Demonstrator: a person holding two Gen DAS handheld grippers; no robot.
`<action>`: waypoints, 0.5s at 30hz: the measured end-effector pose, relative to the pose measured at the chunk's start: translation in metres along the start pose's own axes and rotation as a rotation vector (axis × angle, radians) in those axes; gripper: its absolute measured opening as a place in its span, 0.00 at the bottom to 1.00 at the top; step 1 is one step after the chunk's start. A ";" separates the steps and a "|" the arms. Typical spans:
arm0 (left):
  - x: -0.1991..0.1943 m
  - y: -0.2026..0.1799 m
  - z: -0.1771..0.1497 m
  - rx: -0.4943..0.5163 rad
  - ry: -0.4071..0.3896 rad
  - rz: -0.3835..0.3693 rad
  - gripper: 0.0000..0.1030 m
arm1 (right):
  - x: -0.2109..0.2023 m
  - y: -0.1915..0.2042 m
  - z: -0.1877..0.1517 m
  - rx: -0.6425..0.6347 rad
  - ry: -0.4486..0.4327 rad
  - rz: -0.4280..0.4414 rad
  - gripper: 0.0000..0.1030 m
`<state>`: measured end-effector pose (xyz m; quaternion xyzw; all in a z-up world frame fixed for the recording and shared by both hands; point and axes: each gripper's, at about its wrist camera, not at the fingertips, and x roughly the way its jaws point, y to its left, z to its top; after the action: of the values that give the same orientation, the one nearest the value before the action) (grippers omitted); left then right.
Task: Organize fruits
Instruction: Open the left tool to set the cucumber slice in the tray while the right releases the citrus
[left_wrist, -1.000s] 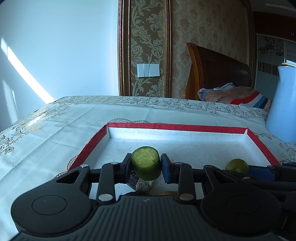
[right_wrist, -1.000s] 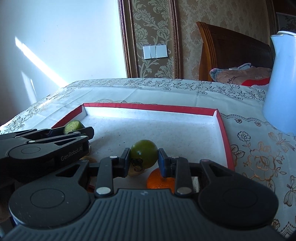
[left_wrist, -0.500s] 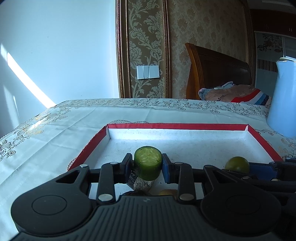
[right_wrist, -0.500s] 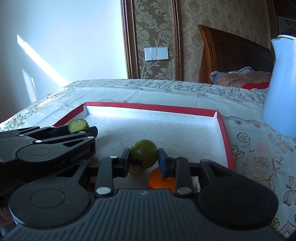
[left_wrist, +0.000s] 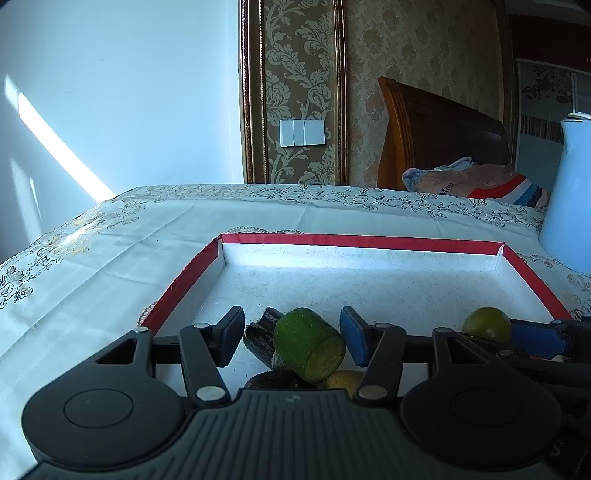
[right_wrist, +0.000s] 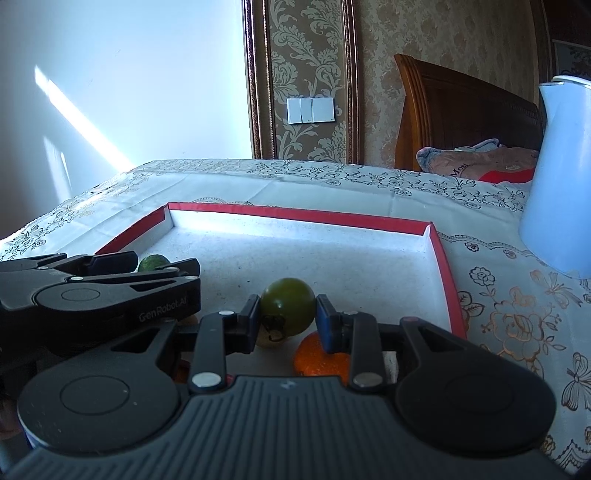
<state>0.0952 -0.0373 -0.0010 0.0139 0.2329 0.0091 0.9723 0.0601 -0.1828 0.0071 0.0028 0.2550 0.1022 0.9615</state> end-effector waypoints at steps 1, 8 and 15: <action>0.000 -0.001 0.000 0.000 0.002 0.003 0.60 | 0.000 0.000 0.000 -0.001 0.000 0.000 0.30; -0.002 0.002 0.000 -0.014 -0.001 0.004 0.69 | -0.001 -0.002 -0.001 0.005 -0.003 -0.004 0.30; -0.003 0.004 0.000 -0.036 0.001 -0.001 0.73 | -0.004 -0.004 -0.001 0.026 -0.015 -0.007 0.36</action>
<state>0.0928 -0.0329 0.0007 -0.0037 0.2332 0.0130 0.9723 0.0570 -0.1876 0.0082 0.0154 0.2489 0.0956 0.9637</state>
